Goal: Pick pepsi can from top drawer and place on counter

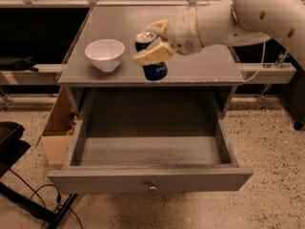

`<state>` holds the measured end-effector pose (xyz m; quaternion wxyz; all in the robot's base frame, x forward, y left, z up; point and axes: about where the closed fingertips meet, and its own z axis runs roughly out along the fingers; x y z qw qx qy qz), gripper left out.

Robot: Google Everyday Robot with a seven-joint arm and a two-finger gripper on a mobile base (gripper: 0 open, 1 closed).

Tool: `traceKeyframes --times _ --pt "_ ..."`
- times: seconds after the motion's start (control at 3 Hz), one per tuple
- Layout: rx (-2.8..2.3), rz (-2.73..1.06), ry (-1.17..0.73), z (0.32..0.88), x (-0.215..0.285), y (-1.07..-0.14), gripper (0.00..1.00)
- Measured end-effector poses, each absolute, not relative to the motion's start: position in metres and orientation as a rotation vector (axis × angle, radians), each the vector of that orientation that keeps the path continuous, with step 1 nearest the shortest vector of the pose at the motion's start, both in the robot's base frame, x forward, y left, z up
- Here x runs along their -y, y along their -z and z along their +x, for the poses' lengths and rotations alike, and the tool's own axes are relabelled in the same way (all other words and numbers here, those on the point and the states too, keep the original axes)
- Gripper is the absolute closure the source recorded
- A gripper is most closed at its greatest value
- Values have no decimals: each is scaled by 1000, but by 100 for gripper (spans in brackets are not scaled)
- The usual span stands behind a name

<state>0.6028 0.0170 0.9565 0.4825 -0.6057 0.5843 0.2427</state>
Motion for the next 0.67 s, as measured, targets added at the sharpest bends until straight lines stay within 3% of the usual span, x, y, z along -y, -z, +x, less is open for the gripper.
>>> traceKeyframes --times 0.67 --pt "-1376 -1310 -529 729 -73 -1016 100"
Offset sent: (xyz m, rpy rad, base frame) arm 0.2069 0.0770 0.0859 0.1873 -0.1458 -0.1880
